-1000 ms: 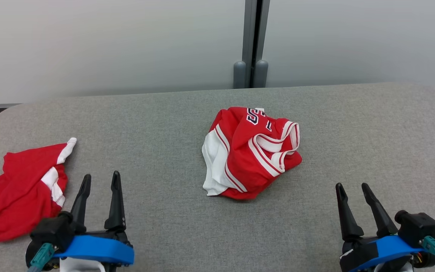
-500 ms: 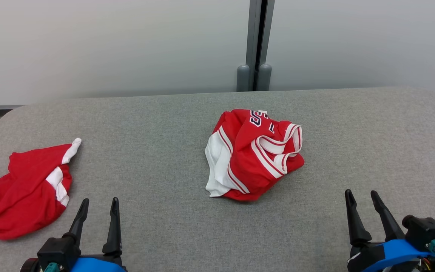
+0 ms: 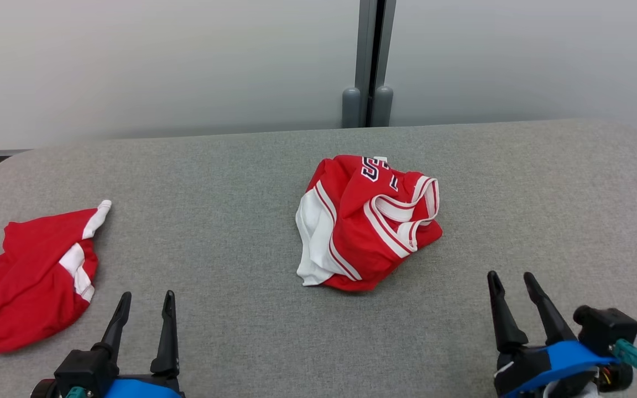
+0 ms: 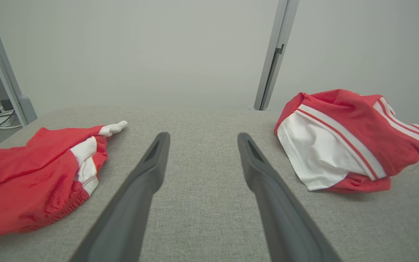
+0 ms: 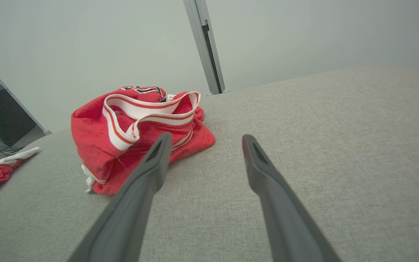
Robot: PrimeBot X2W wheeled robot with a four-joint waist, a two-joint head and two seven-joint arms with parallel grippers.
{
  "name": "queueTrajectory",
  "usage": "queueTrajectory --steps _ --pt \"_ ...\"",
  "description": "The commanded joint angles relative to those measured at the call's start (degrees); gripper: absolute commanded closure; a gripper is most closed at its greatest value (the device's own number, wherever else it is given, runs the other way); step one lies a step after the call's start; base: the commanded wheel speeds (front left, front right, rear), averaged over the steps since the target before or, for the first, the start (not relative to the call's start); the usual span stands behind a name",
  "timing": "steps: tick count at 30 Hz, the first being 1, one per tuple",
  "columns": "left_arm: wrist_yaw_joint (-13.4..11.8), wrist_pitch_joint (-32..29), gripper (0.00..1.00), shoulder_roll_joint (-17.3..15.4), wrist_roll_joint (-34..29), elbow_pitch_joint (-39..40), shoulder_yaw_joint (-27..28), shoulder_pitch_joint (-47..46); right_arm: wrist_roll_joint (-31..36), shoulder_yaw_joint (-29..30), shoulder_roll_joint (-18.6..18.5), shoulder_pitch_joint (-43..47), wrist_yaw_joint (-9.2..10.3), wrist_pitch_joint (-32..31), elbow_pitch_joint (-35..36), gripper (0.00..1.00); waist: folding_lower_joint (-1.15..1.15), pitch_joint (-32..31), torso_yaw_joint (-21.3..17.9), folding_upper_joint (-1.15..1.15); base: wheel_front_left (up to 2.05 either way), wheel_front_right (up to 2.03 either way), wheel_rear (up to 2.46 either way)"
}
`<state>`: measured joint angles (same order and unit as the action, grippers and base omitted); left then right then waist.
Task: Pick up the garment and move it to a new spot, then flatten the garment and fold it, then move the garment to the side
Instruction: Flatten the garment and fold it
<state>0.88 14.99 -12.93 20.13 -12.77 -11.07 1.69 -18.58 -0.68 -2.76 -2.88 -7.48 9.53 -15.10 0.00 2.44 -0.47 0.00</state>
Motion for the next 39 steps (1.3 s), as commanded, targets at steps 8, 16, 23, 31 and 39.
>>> queueTrajectory --steps 8,16,23,31,39 --pt "0.2 0.3 0.0 0.4 -0.6 0.6 0.4 -0.8 -2.9 -7.9 -0.3 -7.3 -0.03 -6.3 -0.9 0.0 0.0 1.4 0.0 0.0 0.0 0.0 0.0" --pt "1.1 0.3 0.0 0.9 -1.2 0.4 -0.2 -2.4 -10.3 -12.5 -0.3 -15.5 -0.03 -9.9 -10.6 0.0 0.0 2.6 1.6 0.0 0.0 0.0 0.0" --pt "1.8 0.3 0.0 1.2 -1.5 -0.1 -0.3 -2.6 -14.9 -15.9 -0.2 -20.9 -0.03 -7.9 -19.0 0.0 0.0 2.8 2.9 0.0 0.0 0.0 0.0" --pt "2.0 0.3 0.0 1.4 -1.6 -0.6 -0.2 -2.6 -15.8 -18.8 -0.2 -24.8 -0.03 -5.5 -24.7 1.0 0.0 2.5 3.6 0.0 0.0 0.0 0.0" --pt "2.2 0.3 0.0 1.4 -1.5 -0.8 -0.1 -2.2 -13.4 -19.9 -0.2 -28.8 -0.03 -0.9 -24.1 1.0 0.0 1.3 3.7 0.0 0.0 0.0 0.0"
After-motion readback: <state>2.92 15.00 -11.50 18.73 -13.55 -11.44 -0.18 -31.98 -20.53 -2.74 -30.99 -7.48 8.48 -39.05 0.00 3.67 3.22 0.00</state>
